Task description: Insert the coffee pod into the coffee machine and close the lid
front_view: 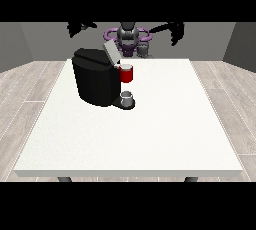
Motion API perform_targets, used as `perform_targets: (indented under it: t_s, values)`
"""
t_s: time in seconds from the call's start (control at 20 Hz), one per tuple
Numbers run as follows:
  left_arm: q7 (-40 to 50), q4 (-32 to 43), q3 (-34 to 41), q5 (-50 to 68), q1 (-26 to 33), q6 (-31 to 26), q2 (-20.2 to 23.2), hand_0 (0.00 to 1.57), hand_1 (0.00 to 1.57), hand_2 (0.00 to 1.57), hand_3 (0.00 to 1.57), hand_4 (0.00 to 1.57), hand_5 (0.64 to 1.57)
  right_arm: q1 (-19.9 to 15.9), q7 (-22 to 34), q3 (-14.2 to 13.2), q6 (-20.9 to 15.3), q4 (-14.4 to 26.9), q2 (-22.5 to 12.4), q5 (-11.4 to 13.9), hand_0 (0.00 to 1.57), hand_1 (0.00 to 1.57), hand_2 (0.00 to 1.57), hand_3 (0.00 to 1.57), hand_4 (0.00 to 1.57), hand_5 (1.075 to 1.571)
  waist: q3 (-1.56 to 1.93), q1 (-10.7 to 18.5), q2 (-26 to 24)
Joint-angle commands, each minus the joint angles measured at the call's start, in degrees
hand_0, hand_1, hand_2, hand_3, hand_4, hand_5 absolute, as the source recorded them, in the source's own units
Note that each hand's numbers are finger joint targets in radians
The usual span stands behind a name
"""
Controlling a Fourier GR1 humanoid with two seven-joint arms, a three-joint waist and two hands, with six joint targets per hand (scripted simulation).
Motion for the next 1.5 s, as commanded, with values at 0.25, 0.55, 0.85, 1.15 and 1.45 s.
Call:
perform_targets:
  t_s: [0.25, 0.55, 0.85, 1.15, 1.45]
  values:
    - [-3.1, -4.5, -0.1, 5.2, 9.6, -3.3, -4.9, 0.00, 0.00, 0.00, 0.00, 0.00, 1.571, -5.0, 2.7, -0.2, 3.4, -1.7, -3.0, -0.8, 0.00, 0.00, 0.00, 0.00, 0.00, 1.571, 0.05, 7.4, -0.7]
    - [1.1, -10.7, -0.1, 9.6, 11.4, -3.1, -6.9, 0.00, 0.00, 0.00, 0.00, 0.14, 1.571, -7.0, 2.3, 1.3, 5.7, -0.4, -3.7, 0.7, 0.00, 0.00, 0.00, 0.00, 0.24, 1.571, 0.05, 8.3, 1.6]
    - [3.4, -19.7, -3.5, 11.9, 15.7, -2.7, -8.4, 0.00, 0.00, 0.00, 0.00, 0.20, 1.571, -11.7, 2.2, 0.6, 7.3, 2.9, -4.3, 1.1, 0.00, 0.00, 0.00, 0.00, 0.12, 1.571, 0.06, 9.9, 3.7]
    - [8.9, -27.8, -8.0, 16.6, 19.6, 0.2, -8.4, 0.00, 0.00, 0.00, 0.00, 0.00, 1.571, -16.3, 5.5, -0.5, 6.5, 6.7, -2.3, -0.2, 0.00, 0.00, 0.00, 0.00, 0.00, 1.571, 0.06, 10.0, 4.7]
    - [10.4, -35.7, -7.7, 19.1, 25.1, -2.5, -7.4, 0.00, 0.00, 0.00, 0.00, 0.00, 1.571, -17.6, 0.8, -2.7, 8.0, 12.9, -3.9, 0.0, 0.00, 0.00, 0.00, 0.00, 0.00, 1.571, 0.06, 11.2, 8.0]
